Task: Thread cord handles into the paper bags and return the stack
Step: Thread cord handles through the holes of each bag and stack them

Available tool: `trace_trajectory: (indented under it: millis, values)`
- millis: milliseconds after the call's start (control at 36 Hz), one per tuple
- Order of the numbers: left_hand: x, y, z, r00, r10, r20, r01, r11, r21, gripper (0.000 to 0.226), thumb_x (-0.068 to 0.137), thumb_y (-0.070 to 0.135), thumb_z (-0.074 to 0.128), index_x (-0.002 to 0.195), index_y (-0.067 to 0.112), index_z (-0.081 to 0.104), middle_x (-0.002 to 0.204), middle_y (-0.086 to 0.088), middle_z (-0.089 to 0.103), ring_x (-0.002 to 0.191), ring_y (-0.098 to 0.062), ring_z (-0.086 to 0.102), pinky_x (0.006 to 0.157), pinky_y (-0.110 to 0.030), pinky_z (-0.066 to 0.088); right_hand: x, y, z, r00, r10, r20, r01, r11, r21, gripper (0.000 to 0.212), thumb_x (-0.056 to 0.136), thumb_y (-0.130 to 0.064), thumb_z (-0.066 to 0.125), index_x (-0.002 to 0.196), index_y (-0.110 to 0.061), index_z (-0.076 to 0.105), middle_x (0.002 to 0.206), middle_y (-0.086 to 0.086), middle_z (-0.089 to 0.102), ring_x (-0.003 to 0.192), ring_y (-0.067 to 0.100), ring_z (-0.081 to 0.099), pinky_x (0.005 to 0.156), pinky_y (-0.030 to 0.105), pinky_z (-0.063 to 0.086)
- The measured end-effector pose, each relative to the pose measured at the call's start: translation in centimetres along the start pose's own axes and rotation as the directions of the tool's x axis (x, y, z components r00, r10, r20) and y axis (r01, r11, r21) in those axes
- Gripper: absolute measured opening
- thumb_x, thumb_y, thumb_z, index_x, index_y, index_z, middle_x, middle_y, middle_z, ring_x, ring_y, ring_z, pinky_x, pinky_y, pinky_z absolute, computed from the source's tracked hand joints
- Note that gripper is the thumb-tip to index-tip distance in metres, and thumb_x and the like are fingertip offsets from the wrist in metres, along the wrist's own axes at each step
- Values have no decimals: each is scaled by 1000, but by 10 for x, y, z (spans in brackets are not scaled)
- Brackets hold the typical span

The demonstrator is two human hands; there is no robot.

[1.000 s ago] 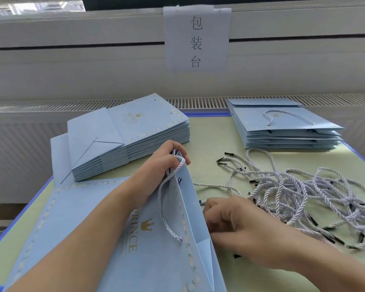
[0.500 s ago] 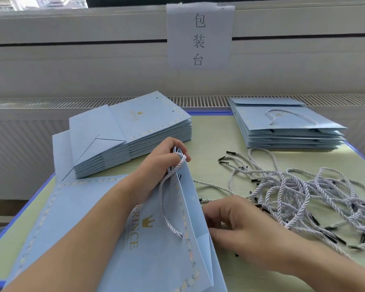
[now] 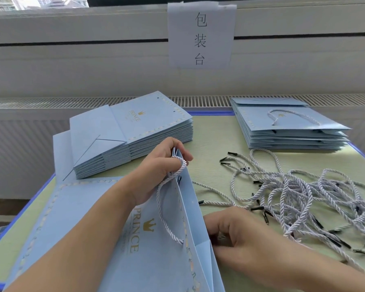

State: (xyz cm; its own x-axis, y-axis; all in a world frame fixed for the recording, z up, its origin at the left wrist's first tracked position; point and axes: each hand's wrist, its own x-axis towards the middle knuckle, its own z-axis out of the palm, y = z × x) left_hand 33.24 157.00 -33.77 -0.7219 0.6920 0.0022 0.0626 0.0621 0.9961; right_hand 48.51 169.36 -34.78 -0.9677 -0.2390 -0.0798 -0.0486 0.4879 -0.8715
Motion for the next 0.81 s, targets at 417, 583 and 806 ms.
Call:
trace_trajectory:
  millis: [417,583,806]
  values:
    - [-3,3,2,999,43,-4,-42,999,19,28,59,9,45,85,16,50,96,-12,53,86,-22,37,71,-35,29,3,-4,-4,999,-36,3,34,976,215,22,90,-13,57,101,1,69,101,25,68,89,38,63,81,56,47]
    - [-1,2,2,999,39,-17,-38,999,14,28,59,9,46,86,16,50,95,-9,55,87,-22,38,74,-35,29,3,0,0,998,-46,33,31,927,373,19,88,-4,56,106,-3,61,101,28,67,94,39,65,88,53,50]
    - [-1,1,1,999,39,-12,-39,999,25,27,61,9,47,87,15,50,96,-11,54,87,-22,39,76,-35,29,-2,-1,-4,1000,2,1,-3,787,617,25,77,4,64,80,-9,44,59,1,61,50,7,57,53,14,45]
